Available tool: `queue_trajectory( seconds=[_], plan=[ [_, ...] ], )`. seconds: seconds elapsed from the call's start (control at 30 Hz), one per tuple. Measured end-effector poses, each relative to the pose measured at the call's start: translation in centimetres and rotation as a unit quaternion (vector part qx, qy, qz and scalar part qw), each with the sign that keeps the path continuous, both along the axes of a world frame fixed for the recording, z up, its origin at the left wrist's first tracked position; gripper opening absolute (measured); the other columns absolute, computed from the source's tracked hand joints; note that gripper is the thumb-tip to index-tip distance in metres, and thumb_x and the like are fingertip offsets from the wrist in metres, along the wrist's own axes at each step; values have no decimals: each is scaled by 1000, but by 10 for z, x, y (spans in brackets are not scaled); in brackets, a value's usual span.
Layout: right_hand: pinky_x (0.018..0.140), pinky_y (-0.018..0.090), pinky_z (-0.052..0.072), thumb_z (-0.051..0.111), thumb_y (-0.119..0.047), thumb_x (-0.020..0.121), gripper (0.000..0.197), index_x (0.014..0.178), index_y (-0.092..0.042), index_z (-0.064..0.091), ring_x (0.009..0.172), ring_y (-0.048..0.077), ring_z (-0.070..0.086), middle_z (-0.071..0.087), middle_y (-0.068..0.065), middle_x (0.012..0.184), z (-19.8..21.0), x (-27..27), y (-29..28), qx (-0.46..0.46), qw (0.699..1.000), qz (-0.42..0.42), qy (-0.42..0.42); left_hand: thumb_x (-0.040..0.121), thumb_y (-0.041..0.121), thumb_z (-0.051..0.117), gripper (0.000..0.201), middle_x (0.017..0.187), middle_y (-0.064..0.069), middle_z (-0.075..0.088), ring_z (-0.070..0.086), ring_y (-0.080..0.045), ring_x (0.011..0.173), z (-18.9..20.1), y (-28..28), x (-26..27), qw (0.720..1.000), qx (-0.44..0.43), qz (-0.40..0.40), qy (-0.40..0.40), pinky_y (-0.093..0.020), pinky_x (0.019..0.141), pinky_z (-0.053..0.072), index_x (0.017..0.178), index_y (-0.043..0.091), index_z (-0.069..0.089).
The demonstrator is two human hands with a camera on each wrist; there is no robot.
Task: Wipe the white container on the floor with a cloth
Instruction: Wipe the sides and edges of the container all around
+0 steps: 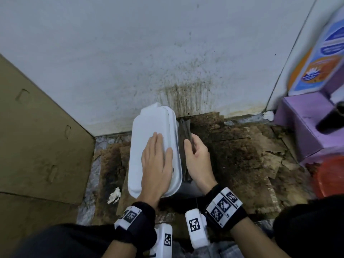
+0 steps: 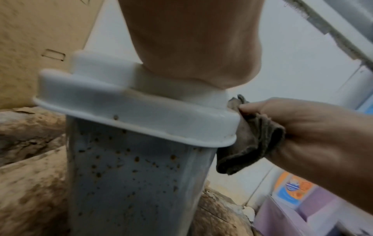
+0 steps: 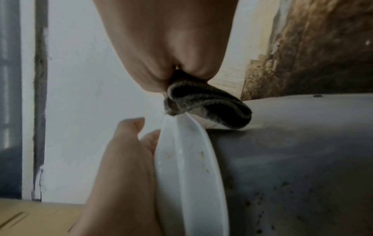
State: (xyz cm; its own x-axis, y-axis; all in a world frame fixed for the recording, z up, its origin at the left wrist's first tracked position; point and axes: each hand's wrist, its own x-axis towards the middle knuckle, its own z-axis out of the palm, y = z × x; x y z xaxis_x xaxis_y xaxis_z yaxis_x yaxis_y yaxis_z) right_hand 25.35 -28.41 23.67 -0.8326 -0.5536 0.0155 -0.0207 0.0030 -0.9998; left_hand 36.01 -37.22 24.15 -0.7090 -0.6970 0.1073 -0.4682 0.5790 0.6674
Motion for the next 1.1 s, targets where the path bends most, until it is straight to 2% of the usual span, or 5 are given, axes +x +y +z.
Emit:
queue_trajectory(
  seconds=[0.33, 0.47, 0.6, 0.83, 1.1],
  plan=[
    [114, 42, 44, 47, -36, 107, 42, 147, -26, 51, 136, 8, 50, 55, -8, 147, 7, -20, 39, 103, 991, 16, 87, 114, 26, 41, 44, 160, 24, 41, 37, 26, 135, 29, 32, -26, 921, 304, 31, 241, 2, 102, 34, 158, 33, 43],
    [121, 34, 32, 39, -49, 108, 58, 159, -23, 34, 150, 9, 30, 30, -8, 164, 9, -36, 54, 169, 984, 32, 37, 113, 26, 48, 46, 164, 20, 38, 33, 4, 151, 28, 18, -17, 952, 220, 21, 211, -24, 120, 32, 157, 34, 41],
    [82, 17, 48, 38, -60, 103, 47, 132, -27, 54, 116, -5, 53, 47, -17, 130, 7, -41, 54, 117, 990, -14, -77, 110, 26, 48, 49, 166, -2, 35, 24, -17, 155, 16, 5, -9, 990, 91, 71, 86, -45, 128, 24, 157, 16, 40],
    [103, 44, 54, 46, -39, 106, 41, 146, -34, 51, 121, 13, 61, 57, -5, 140, -6, -45, 61, 120, 990, -18, -70, 109, 54, 37, 65, 158, -11, 36, 39, -28, 146, 10, 8, 2, 965, 223, 130, -36, -36, 110, 33, 160, 13, 32],
    [73, 13, 52, 57, -31, 104, 15, 118, -25, 59, 95, -4, 64, 67, -17, 102, 4, -64, 69, 171, 981, 27, -84, 95, 71, 57, 52, 121, 3, 67, 67, -16, 106, -7, -3, 1, 968, 236, 84, 4, -42, 90, 56, 121, 26, 52]
  ],
)
